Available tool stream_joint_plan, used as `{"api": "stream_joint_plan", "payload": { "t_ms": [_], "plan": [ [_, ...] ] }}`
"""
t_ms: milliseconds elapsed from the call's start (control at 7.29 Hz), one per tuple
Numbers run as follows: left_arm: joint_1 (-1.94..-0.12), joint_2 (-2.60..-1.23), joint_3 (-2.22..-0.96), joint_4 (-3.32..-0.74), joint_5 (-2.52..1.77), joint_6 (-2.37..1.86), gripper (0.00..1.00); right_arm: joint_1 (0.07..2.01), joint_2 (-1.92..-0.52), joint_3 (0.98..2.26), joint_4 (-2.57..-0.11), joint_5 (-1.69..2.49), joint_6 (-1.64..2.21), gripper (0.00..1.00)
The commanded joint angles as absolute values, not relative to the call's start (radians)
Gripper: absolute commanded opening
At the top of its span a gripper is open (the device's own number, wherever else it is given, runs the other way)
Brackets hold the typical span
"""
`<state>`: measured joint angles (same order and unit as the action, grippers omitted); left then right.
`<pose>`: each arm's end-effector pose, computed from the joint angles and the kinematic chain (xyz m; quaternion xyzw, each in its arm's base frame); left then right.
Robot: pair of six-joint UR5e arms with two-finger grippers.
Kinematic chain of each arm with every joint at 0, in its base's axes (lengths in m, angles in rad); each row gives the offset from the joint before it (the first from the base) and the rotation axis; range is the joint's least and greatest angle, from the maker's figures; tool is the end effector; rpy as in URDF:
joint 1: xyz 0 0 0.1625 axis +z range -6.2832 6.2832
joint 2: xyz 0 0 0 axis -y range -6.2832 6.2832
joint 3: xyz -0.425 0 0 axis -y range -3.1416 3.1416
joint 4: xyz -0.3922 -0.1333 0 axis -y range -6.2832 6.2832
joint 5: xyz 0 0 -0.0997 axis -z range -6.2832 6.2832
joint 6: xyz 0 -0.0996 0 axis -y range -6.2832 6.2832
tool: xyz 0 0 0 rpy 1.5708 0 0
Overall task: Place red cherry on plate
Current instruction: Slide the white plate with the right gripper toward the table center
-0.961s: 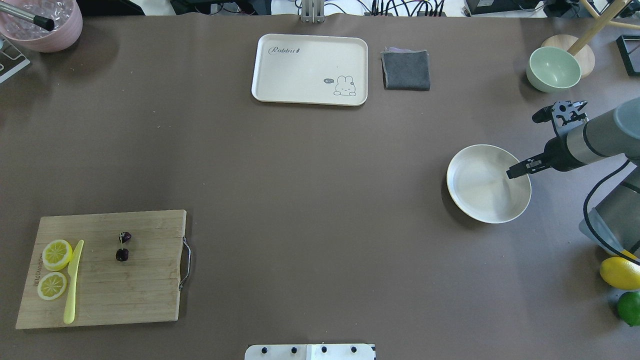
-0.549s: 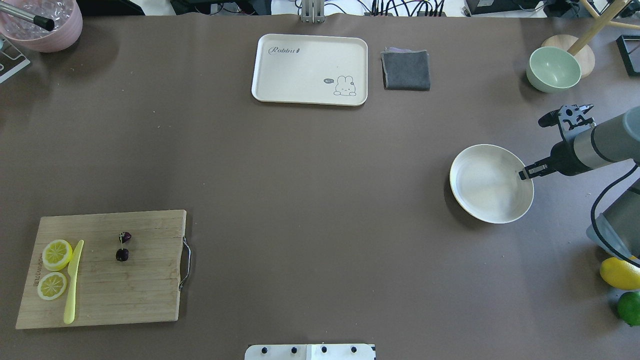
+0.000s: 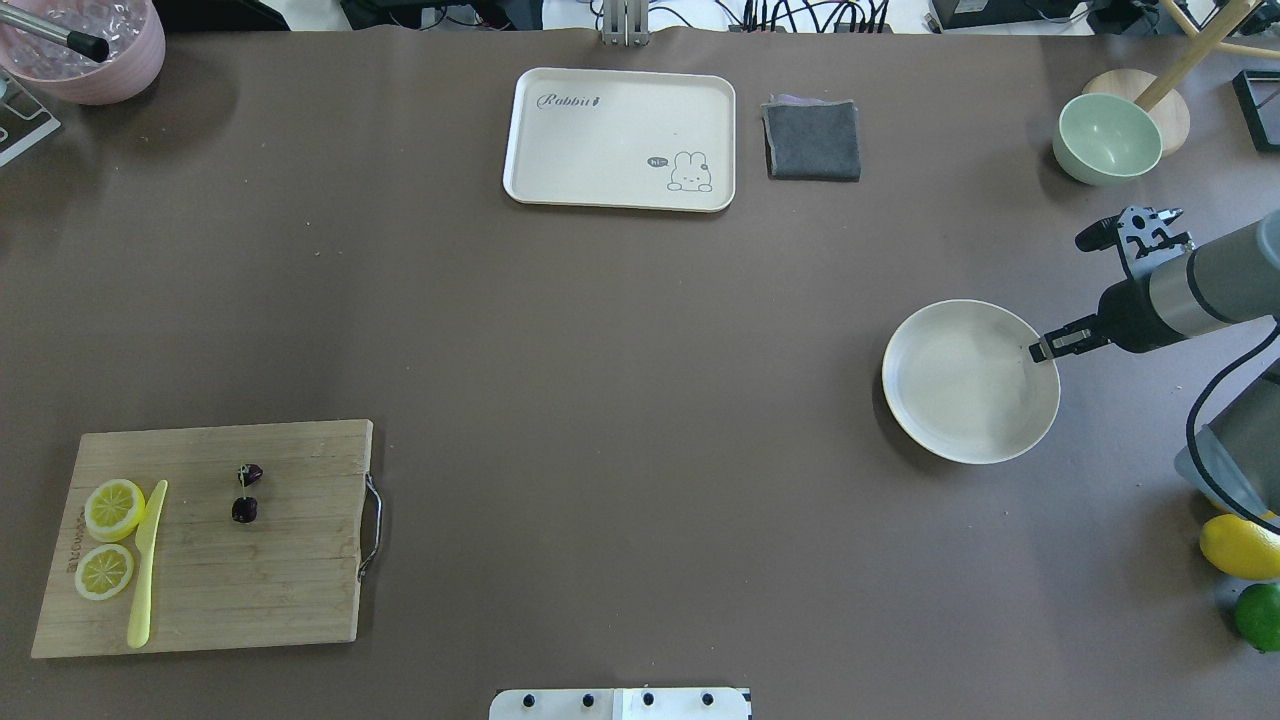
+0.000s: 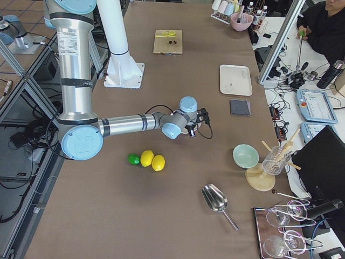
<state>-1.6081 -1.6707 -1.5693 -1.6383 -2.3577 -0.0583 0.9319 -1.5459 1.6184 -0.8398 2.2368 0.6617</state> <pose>-0.0830 -0.5399 0.5997 0.0725 0.3828 -0.0123 0.9209 -0.2568 -0.4661 0.5416 0.1120 -0.4632 -0.1179 0.8712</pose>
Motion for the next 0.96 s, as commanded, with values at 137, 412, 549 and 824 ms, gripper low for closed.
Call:
{"api": "stream_joint_plan", "payload": {
  "t_ms": [137,412,549,824],
  "plan": [
    [-1.611,-1.672,-1.571,-1.638,-2.358,-0.058,0.98,1.002,-1.500,1.695,-0.841,2.413,0.779,0.00],
    [-1.611,-1.671,-1.572,-1.638,-2.359,-0.058,0.98,0.929,-1.343,1.693,-0.847,2.370,1.036,0.00],
    [-1.611,-1.672,-1.572,-1.638,-2.359,-0.058,0.98,0.846,-1.294,1.697,-0.848,2.256,1.127,0.00],
    [-1.611,-1.672,-1.571,-1.638,-2.358,-0.058,0.98,0.700,-1.180,1.695,-0.930,2.081,1.260,0.00]
  ]
}}
